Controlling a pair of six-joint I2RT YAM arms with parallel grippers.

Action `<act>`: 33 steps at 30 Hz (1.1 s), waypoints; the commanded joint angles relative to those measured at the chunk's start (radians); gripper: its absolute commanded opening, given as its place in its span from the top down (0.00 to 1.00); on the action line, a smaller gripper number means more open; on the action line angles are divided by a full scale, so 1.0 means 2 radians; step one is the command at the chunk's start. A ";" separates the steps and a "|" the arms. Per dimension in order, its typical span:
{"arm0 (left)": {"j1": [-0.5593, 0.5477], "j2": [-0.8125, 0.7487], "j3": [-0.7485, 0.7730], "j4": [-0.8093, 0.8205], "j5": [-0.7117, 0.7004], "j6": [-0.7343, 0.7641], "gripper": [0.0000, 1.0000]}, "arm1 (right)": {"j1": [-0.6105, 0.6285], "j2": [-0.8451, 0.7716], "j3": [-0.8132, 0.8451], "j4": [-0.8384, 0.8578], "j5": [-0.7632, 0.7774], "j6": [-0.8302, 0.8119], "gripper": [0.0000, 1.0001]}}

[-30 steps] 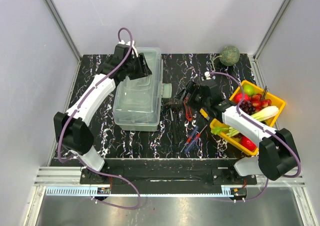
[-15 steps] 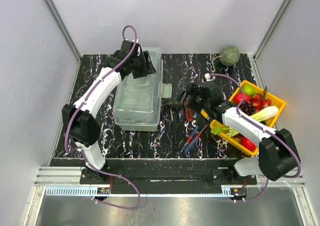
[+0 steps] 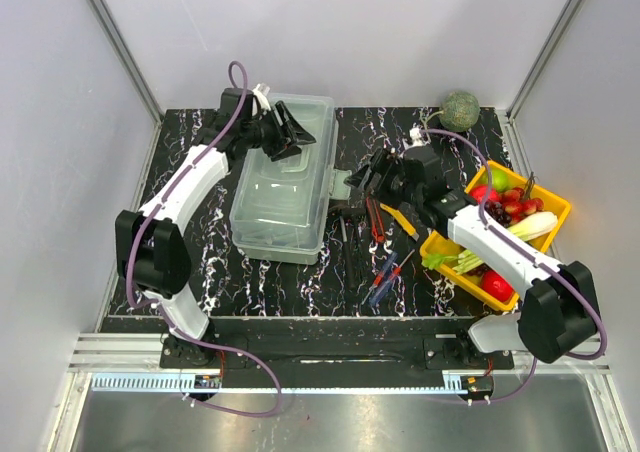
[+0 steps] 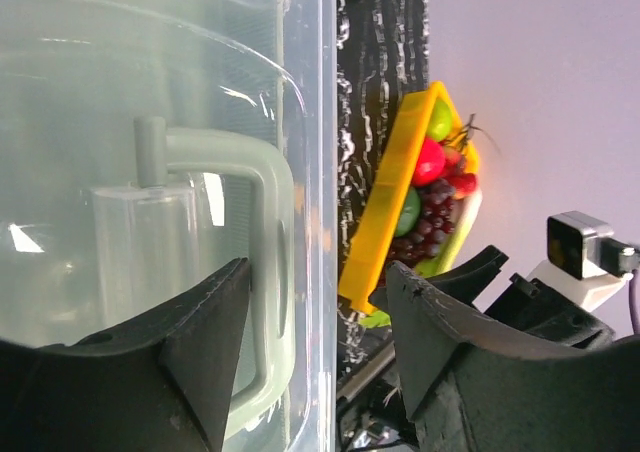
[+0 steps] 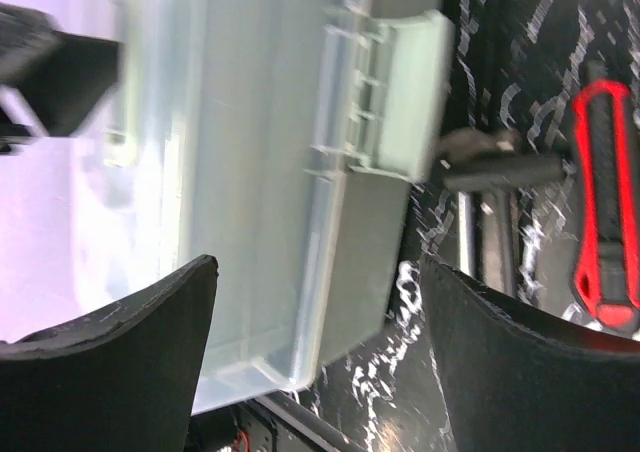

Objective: Pack the tool kit

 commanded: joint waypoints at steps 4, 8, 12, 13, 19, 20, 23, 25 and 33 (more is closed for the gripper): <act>0.009 -0.033 -0.042 0.152 0.127 -0.086 0.41 | 0.004 0.011 0.095 0.037 -0.059 -0.042 0.14; 0.011 -0.031 -0.039 0.156 0.130 -0.085 0.42 | 0.004 0.039 0.129 0.070 -0.105 -0.042 0.20; 0.015 -0.032 -0.039 0.160 0.129 -0.085 0.45 | 0.006 0.079 0.145 0.093 -0.129 -0.028 0.36; 0.015 -0.033 -0.039 0.159 0.128 -0.085 0.45 | 0.007 0.085 0.146 0.101 -0.133 -0.023 0.40; 0.017 -0.027 -0.036 0.145 0.124 -0.072 0.45 | 0.015 0.131 0.161 0.127 -0.132 -0.010 0.49; 0.017 -0.027 -0.037 0.143 0.124 -0.071 0.45 | 0.017 0.137 0.164 0.128 -0.130 -0.009 0.50; 0.018 -0.027 -0.041 0.142 0.123 -0.067 0.45 | 0.018 0.152 0.172 0.136 -0.118 -0.006 0.53; 0.018 -0.027 -0.040 0.141 0.121 -0.064 0.44 | 0.018 0.161 0.179 0.140 -0.111 -0.005 0.57; 0.024 -0.027 -0.039 0.136 0.124 -0.059 0.44 | 0.020 0.148 0.175 0.122 -0.063 -0.026 0.76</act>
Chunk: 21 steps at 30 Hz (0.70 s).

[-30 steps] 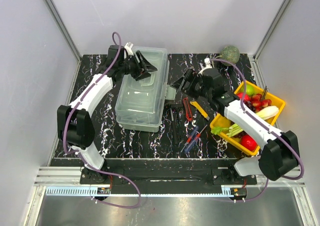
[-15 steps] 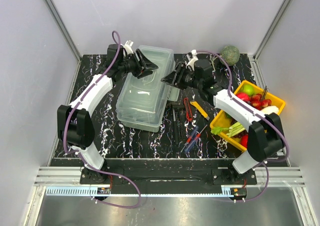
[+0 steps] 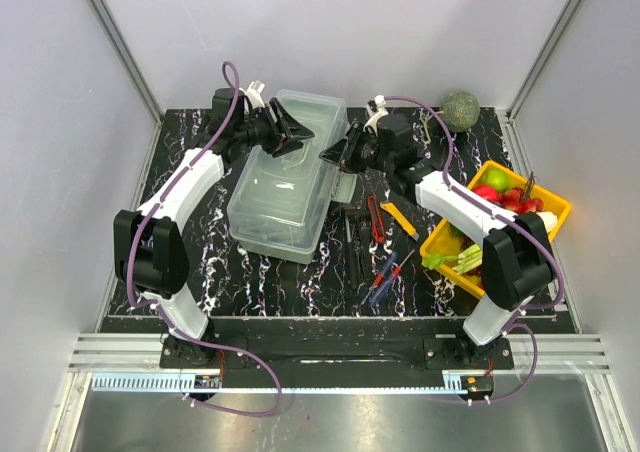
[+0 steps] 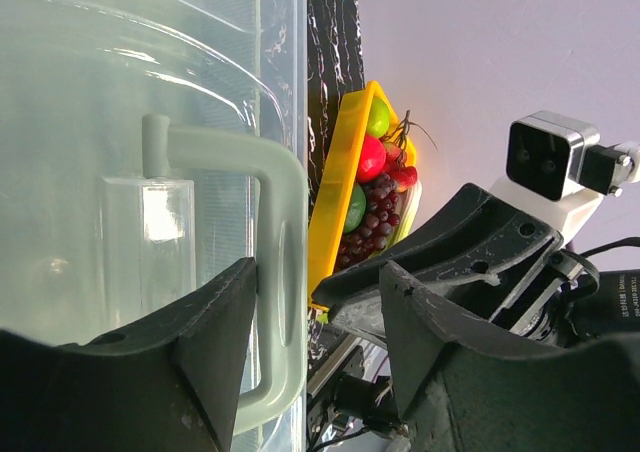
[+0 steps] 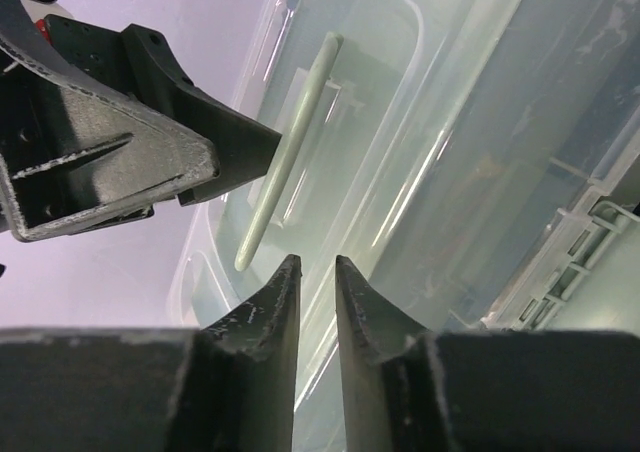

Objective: Pack the tool kit

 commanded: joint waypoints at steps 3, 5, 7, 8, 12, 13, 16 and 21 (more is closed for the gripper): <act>-0.003 -0.019 0.008 0.033 0.043 -0.002 0.44 | 0.009 -0.028 0.005 0.021 0.034 -0.022 0.89; -0.003 -0.018 0.008 0.032 0.043 -0.003 0.44 | 0.009 -0.018 0.017 0.011 0.031 -0.030 0.94; -0.003 -0.017 0.008 0.033 0.044 -0.001 0.44 | 0.008 -0.003 0.030 -0.001 0.025 -0.031 0.96; -0.003 -0.017 0.008 0.032 0.044 -0.001 0.44 | 0.008 0.007 0.035 -0.002 0.021 -0.030 0.96; -0.003 -0.017 0.005 0.029 0.045 0.002 0.44 | 0.009 0.048 0.070 -0.013 0.006 -0.030 0.97; -0.003 -0.018 0.005 0.027 0.044 0.004 0.44 | 0.009 0.058 0.081 -0.018 0.006 -0.035 0.97; -0.003 -0.018 0.009 0.016 0.042 0.013 0.44 | 0.009 0.084 0.109 -0.039 0.014 -0.049 0.98; -0.003 -0.020 0.024 -0.020 0.024 0.045 0.41 | 0.009 0.107 0.131 -0.061 0.016 -0.061 0.98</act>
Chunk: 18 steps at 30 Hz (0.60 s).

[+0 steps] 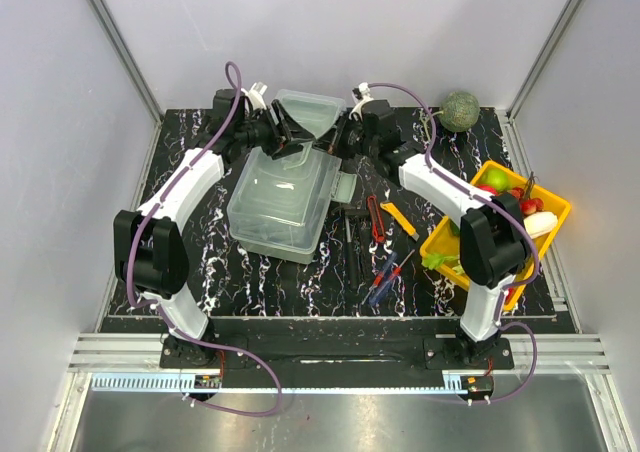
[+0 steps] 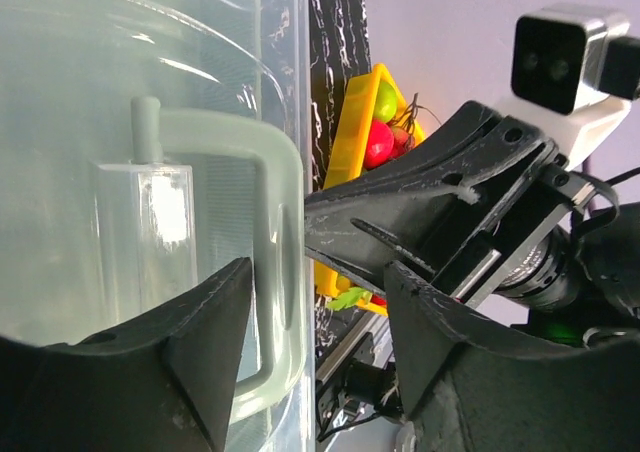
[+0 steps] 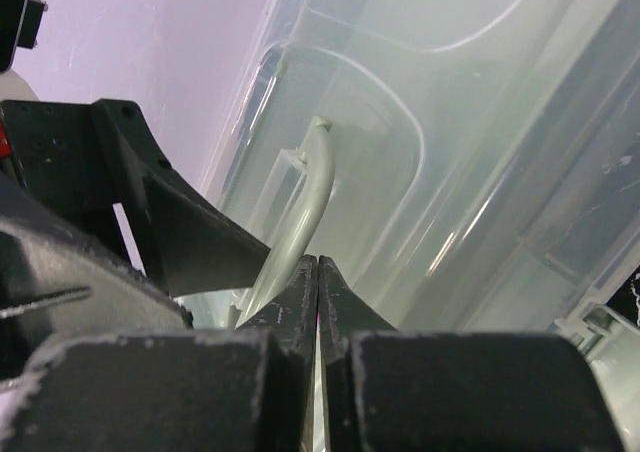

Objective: Pack the tool kit

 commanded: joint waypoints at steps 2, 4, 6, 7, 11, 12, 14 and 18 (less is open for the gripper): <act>-0.004 -0.024 0.030 -0.034 0.002 0.054 0.37 | 0.003 0.024 0.030 -0.033 0.001 -0.032 0.98; -0.004 -0.029 0.035 -0.062 -0.021 0.086 0.32 | 0.003 0.030 0.035 -0.031 -0.006 -0.036 0.97; -0.004 -0.037 0.037 -0.082 -0.039 0.125 0.26 | 0.003 0.036 0.038 -0.023 -0.019 -0.038 0.94; -0.004 -0.040 0.037 -0.092 -0.045 0.136 0.24 | 0.003 0.038 0.039 -0.020 -0.025 -0.039 0.92; -0.005 -0.052 0.045 -0.129 -0.084 0.195 0.23 | 0.003 0.050 0.044 -0.020 -0.035 -0.032 0.90; -0.006 -0.053 0.047 -0.141 -0.103 0.208 0.23 | 0.003 0.050 0.045 -0.020 -0.035 -0.030 0.89; -0.012 -0.063 0.052 -0.159 -0.150 0.239 0.23 | 0.003 0.053 0.045 -0.020 -0.038 -0.028 0.85; -0.026 -0.070 0.053 -0.172 -0.203 0.284 0.22 | 0.004 0.057 0.044 -0.020 -0.038 -0.021 0.73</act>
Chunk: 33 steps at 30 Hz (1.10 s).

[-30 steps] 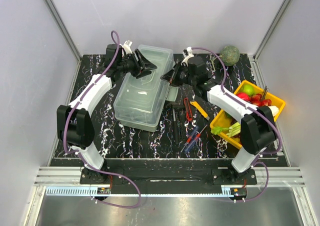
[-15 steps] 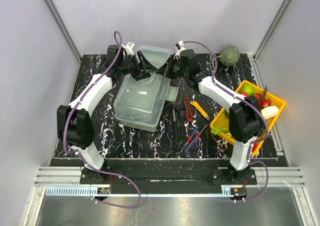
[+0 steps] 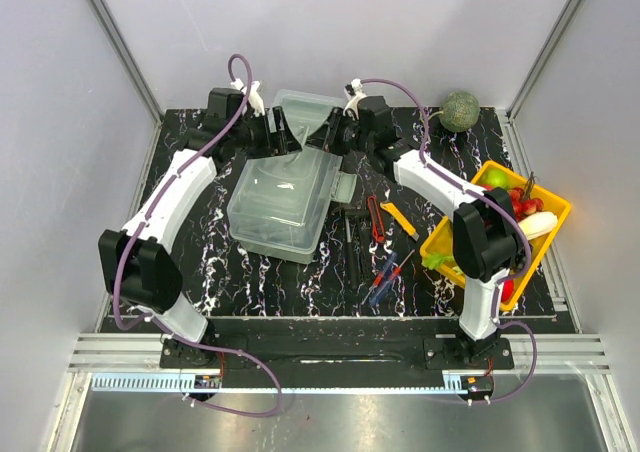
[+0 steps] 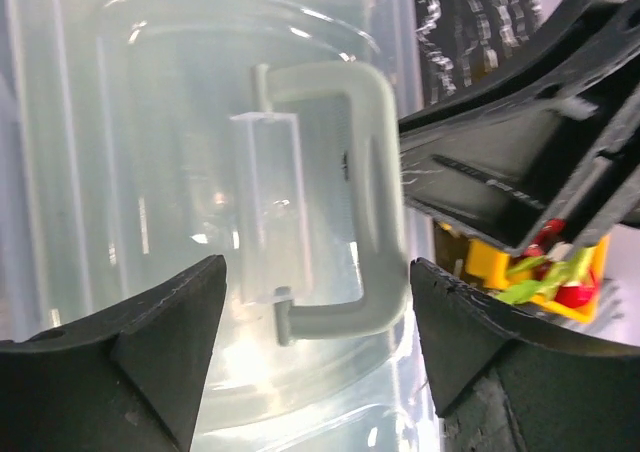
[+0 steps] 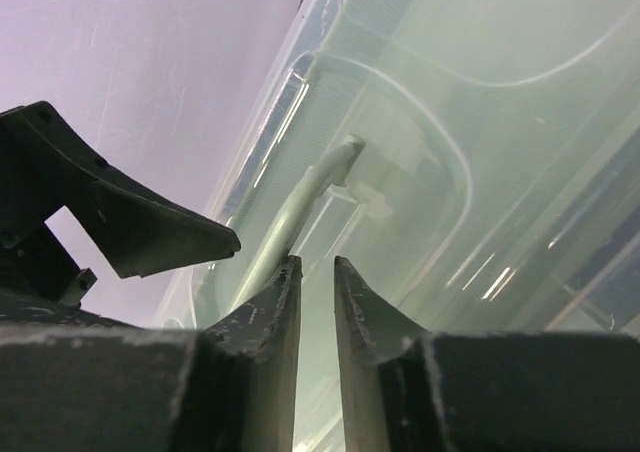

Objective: Pack the tool kit

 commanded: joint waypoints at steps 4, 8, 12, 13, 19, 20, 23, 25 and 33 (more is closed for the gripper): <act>-0.024 -0.024 0.019 -0.012 -0.084 0.089 0.20 | 0.004 0.028 0.010 -0.011 -0.005 0.004 0.63; -0.027 -0.023 0.015 0.010 -0.071 0.089 0.19 | 0.004 0.036 0.015 -0.018 -0.004 0.004 0.55; -0.029 -0.019 0.009 0.018 -0.073 0.089 0.19 | 0.003 0.041 0.022 -0.035 -0.005 0.001 0.48; -0.029 -0.015 0.011 0.015 -0.079 0.089 0.21 | 0.004 0.042 0.025 -0.037 -0.004 0.000 0.46; -0.033 -0.004 0.015 0.002 -0.121 0.095 0.42 | 0.004 0.045 0.034 -0.058 0.005 -0.007 0.43; -0.034 -0.004 0.015 0.000 -0.128 0.097 0.44 | 0.003 0.045 0.036 -0.061 0.007 -0.008 0.42; -0.037 -0.004 0.019 -0.003 -0.135 0.101 0.53 | 0.004 0.039 0.037 -0.069 0.016 -0.008 0.42; -0.037 -0.003 0.022 -0.004 -0.135 0.102 0.60 | 0.004 0.029 0.037 -0.078 0.027 -0.010 0.42; -0.049 0.001 0.039 -0.021 -0.142 0.092 0.79 | 0.000 -0.081 -0.043 -0.109 0.094 0.006 0.38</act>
